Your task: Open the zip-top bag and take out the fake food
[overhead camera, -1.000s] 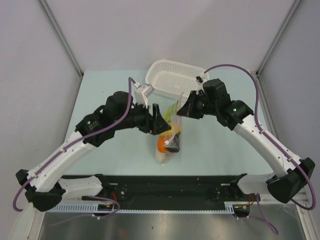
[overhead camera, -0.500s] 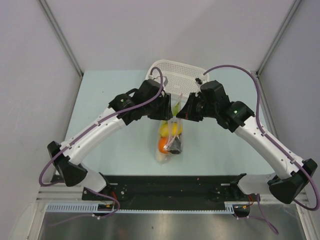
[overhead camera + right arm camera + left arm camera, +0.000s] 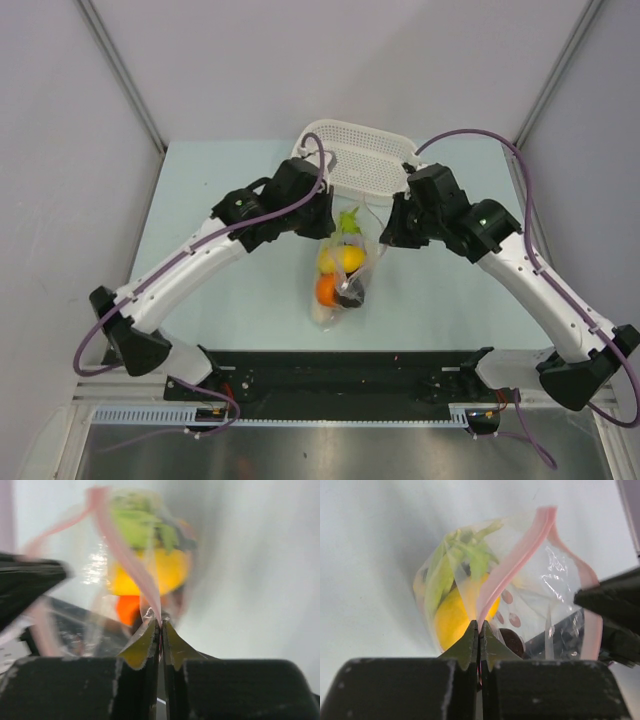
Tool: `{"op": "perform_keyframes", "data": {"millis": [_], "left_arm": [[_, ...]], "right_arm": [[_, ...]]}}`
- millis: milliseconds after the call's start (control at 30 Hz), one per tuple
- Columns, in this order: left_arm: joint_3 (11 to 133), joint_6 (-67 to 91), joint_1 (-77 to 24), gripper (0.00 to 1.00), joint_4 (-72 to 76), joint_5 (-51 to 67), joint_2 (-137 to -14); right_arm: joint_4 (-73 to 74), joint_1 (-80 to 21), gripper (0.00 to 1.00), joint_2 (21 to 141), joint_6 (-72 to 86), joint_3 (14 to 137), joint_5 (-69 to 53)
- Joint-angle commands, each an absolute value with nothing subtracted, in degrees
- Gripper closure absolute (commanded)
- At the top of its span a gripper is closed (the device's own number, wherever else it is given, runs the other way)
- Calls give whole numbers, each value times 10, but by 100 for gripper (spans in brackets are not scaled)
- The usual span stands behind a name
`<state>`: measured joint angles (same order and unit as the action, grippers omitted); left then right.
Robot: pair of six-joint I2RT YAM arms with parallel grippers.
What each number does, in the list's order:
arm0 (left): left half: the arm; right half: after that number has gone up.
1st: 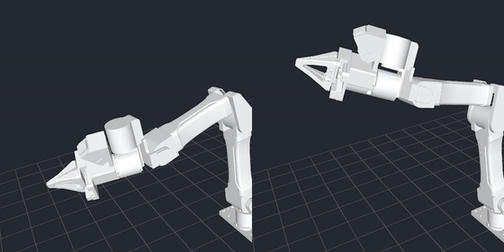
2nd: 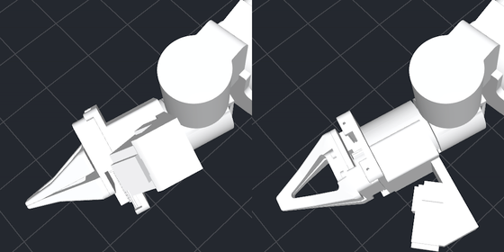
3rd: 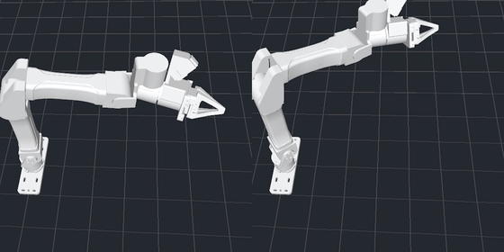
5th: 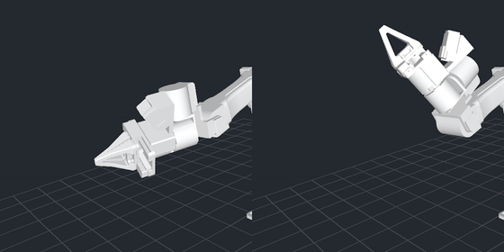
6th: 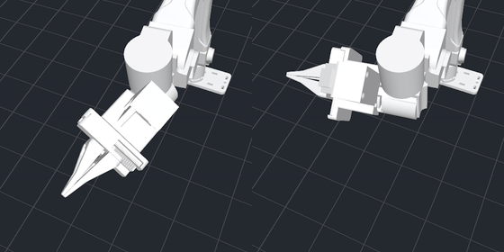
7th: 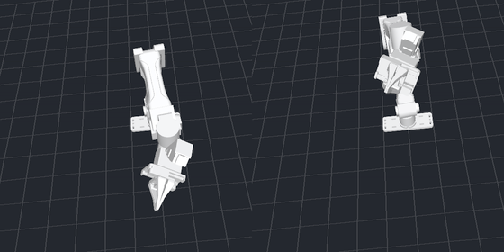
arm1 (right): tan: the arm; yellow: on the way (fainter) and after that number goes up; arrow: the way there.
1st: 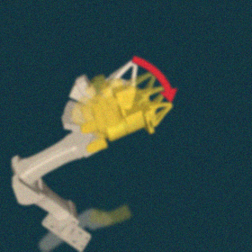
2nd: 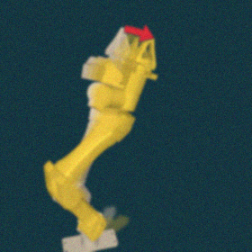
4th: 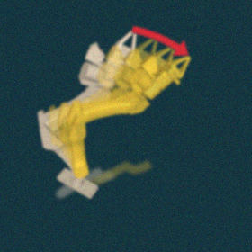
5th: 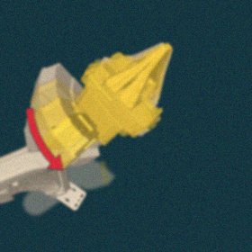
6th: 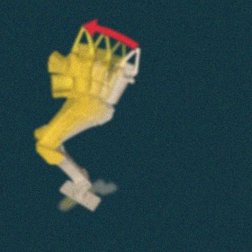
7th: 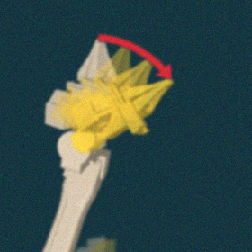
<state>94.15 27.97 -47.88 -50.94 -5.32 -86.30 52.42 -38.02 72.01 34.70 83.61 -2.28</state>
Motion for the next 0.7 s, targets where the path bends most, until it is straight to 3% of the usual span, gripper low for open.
{"op": "perform_keyframes", "data": {"millis": [0, 133, 200, 367, 433, 500, 667], "left_arm": [[909, 264, -475, 100, -435, -38, -765], [868, 296, -475, 100, -401, 10, -756], [857, 309, -475, 100, -379, 21, -752], [838, 322, -475, 100, -359, 32, -744], [842, 321, -475, 100, -362, 21, -744], [844, 322, -475, 100, -361, 15, -744], [841, 330, -475, 100, -352, 18, -744]], "right_arm": [[646, -378, 90, 727, 266, 870, 77], [678, -389, 77, 734, 253, 902, 97], [684, -399, 64, 739, 255, 953, 99], [656, -474, 56, 764, 279, 1038, 78], [643, -491, 57, 772, 301, 1040, 67], [604, -494, 68, 767, 349, 1003, 51], [494, -499, 76, 758, 389, 882, 10]]}}
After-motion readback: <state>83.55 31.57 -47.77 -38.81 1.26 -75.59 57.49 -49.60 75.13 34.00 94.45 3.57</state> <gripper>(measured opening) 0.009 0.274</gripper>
